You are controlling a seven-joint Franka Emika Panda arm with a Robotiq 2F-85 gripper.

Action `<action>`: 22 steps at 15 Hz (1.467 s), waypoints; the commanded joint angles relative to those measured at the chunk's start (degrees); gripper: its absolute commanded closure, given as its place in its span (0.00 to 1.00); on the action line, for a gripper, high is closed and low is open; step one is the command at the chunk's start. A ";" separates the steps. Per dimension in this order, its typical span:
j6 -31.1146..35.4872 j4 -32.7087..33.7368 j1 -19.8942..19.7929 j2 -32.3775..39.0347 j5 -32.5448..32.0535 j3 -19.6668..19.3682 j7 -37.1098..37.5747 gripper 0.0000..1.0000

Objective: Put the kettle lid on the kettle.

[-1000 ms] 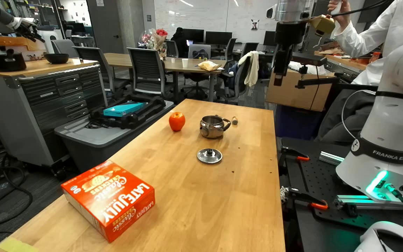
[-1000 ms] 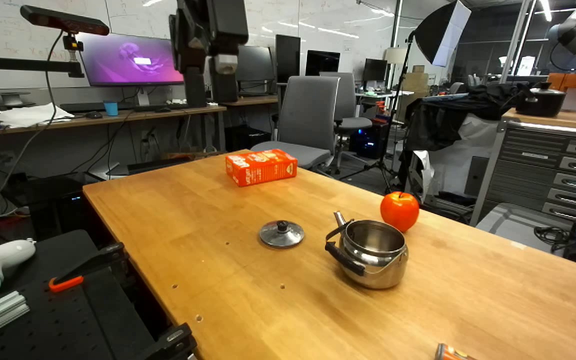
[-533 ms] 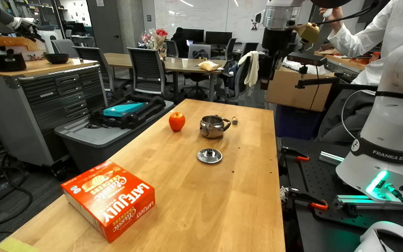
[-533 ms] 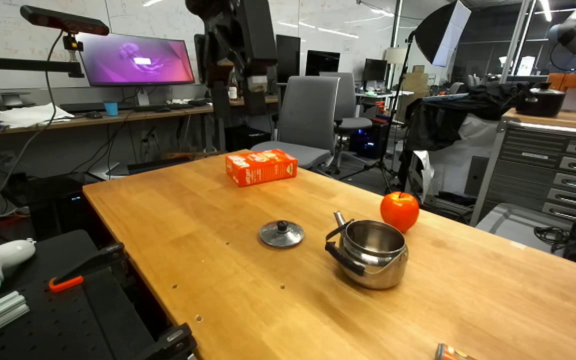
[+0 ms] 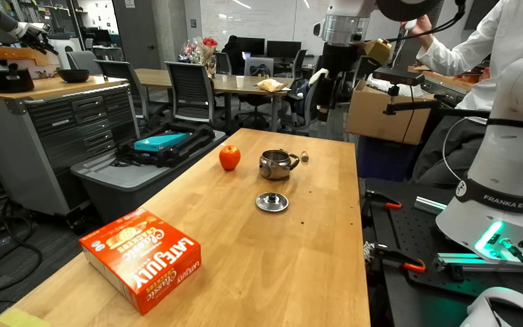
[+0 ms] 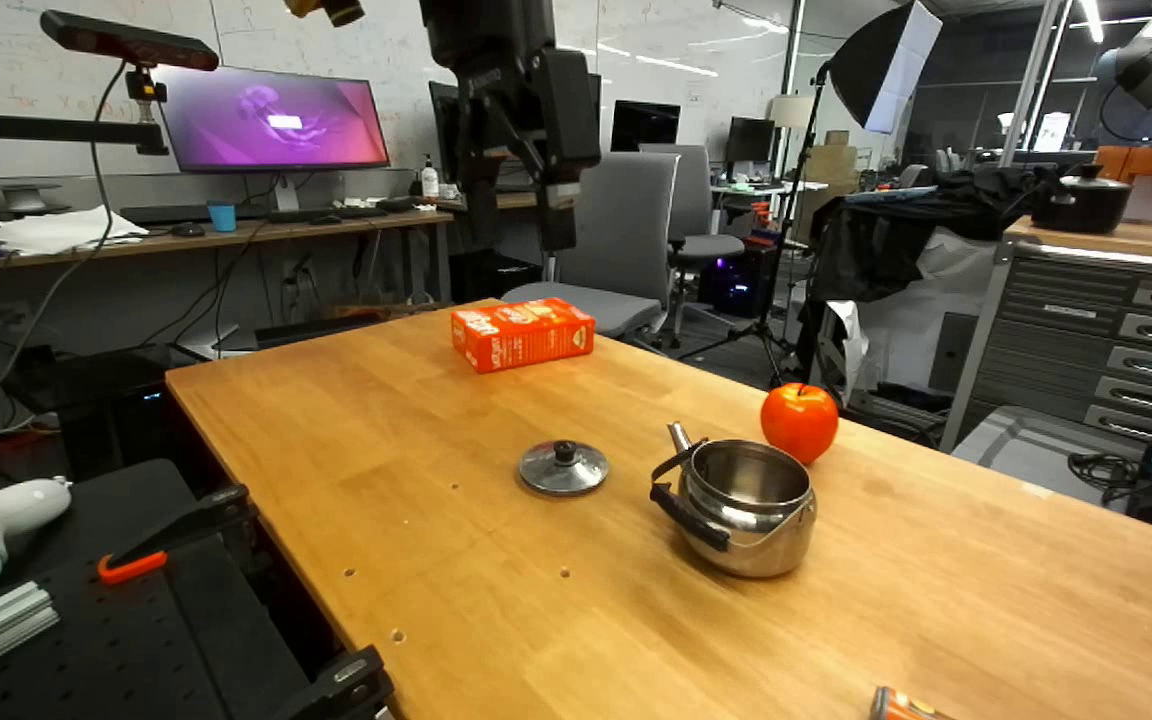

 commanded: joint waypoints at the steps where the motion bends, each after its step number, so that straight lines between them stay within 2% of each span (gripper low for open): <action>1: 2.06 4.81 2.38 6.93 3.63 -1.62 -2.44 0.00; 5: 3.34 8.67 3.76 13.12 6.56 -1.68 -4.25 0.00; 12: 7.61 13.61 4.30 23.91 6.41 -0.96 -3.11 0.00; 22: 15.95 13.38 6.34 31.76 5.20 -0.24 -2.46 0.00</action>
